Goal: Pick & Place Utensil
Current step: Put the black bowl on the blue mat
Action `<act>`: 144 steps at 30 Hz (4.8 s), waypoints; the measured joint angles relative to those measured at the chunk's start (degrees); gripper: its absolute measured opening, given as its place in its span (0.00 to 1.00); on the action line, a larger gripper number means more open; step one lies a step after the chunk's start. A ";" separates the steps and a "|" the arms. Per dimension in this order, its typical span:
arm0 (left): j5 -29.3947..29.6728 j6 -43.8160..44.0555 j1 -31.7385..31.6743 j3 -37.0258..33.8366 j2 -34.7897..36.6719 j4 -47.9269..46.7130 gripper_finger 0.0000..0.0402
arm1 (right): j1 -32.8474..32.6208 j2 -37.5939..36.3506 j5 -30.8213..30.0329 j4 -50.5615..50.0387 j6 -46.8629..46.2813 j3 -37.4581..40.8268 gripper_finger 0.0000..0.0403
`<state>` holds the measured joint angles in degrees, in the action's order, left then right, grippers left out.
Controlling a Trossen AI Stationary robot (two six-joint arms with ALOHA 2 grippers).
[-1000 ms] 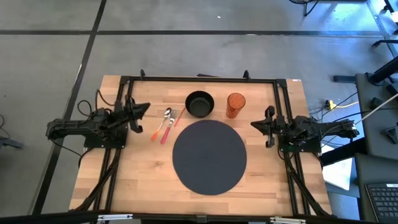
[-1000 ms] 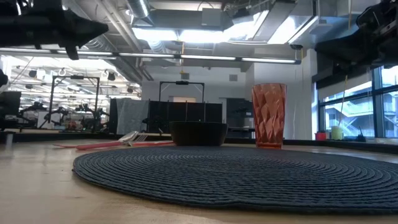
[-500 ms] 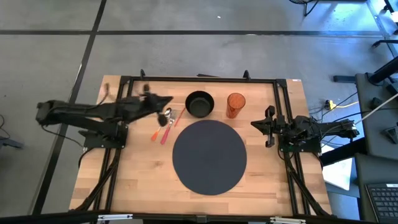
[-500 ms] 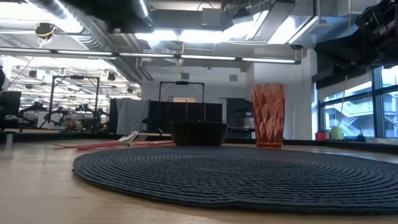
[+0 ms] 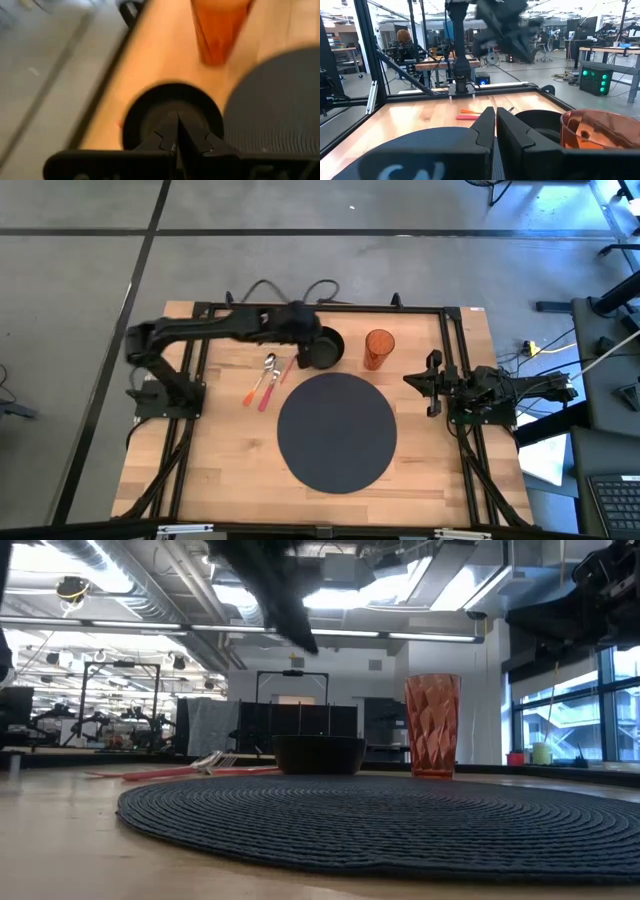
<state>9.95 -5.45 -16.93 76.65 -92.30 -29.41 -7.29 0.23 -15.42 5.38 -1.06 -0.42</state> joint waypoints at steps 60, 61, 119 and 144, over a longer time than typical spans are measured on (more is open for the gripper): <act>-7.98 -6.45 2.19 6.84 -22.14 -8.47 0.62 | -0.02 0.02 0.61 -1.00 0.01 0.00 0.05; -7.78 -6.87 2.19 6.83 -22.61 -8.12 0.62 | -0.02 0.03 0.49 -0.99 0.02 0.00 0.05; 1.32 -7.13 11.45 13.40 -18.68 -19.71 0.01 | 0.00 0.02 1.95 -1.86 -0.25 0.00 0.05; -8.43 -10.75 28.62 14.89 -18.88 -16.08 0.01 | 0.00 0.02 2.01 -1.83 -0.42 0.00 0.05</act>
<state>1.52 -16.21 11.68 91.54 -111.18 -45.49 -7.29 0.25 -13.41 3.55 -1.48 -0.43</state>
